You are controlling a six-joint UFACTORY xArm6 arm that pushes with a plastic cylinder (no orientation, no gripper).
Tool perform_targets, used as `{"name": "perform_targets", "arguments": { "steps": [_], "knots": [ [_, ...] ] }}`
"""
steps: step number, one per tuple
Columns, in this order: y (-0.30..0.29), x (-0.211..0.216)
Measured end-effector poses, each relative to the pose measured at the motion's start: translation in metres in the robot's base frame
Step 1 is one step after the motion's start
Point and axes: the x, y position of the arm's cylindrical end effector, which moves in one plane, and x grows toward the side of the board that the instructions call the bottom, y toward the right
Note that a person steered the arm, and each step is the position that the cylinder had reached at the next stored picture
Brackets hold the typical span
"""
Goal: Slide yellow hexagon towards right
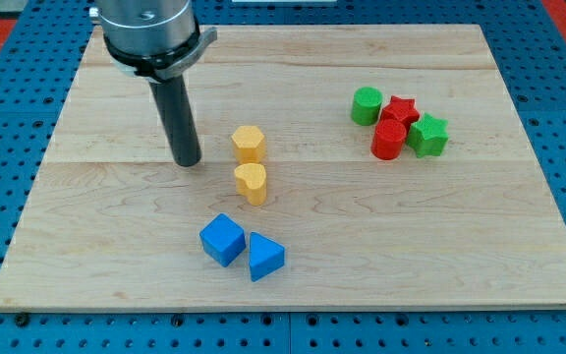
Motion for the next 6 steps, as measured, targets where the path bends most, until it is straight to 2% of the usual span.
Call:
{"name": "perform_targets", "arguments": {
  "steps": [1, 2, 3, 4, 6],
  "knots": [
    [0.066, 0.0],
    [0.074, 0.001],
    [0.136, -0.006],
    [0.17, -0.017],
    [0.026, -0.04]
  ]
}}
